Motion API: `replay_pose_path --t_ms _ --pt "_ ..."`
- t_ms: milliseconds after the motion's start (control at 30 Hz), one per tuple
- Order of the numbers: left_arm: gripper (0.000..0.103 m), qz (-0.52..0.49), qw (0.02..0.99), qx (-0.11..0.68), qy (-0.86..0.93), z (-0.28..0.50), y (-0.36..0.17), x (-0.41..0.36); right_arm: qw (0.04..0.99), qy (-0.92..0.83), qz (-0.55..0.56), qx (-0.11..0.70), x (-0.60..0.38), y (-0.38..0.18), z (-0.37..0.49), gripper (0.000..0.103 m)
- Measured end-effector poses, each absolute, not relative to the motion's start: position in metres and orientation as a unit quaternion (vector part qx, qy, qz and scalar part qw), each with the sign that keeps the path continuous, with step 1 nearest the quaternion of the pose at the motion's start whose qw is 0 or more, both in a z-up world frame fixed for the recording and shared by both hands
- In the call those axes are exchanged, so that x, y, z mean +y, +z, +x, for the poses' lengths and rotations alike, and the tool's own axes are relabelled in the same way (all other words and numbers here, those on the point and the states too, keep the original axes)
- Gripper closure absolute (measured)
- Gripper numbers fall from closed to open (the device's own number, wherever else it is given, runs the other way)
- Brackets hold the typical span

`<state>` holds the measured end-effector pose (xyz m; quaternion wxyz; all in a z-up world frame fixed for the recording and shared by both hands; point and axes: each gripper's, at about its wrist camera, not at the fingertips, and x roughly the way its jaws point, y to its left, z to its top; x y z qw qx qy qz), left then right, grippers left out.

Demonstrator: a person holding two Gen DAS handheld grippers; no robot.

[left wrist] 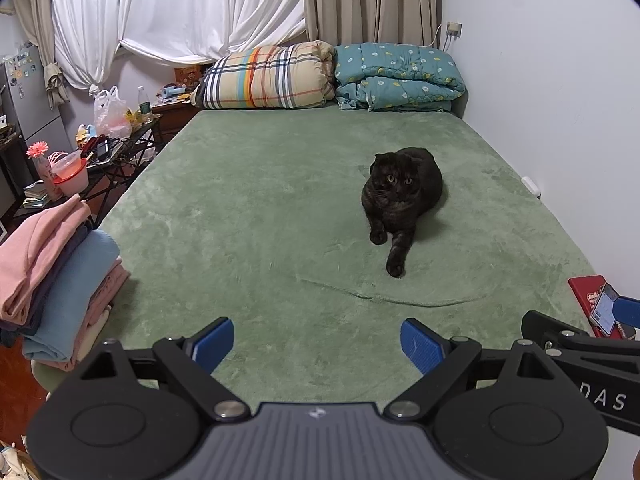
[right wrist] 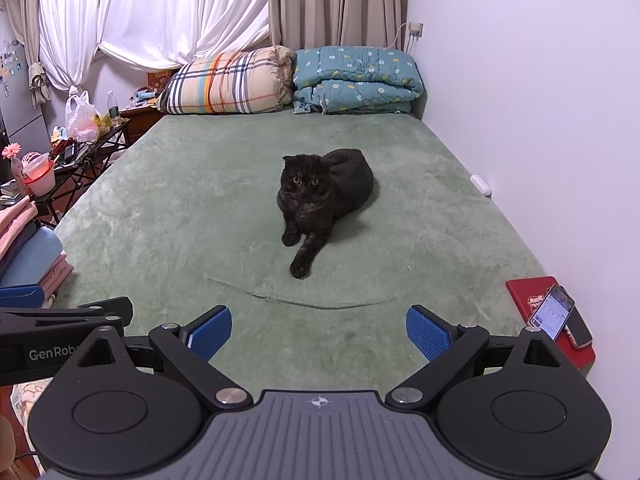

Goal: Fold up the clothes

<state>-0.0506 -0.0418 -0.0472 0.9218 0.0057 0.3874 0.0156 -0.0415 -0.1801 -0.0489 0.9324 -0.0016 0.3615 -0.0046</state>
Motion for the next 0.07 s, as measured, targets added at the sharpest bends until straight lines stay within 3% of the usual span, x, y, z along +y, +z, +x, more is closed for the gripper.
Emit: replay_pose_path --t_ms 67 --pt "0.013 0.007 0.923 0.385 0.017 -0.0516 -0.0466 -0.0423 0.932 -0.004 -0.001 0.362 -0.1793 -0.0496 -0.0401 0.008"
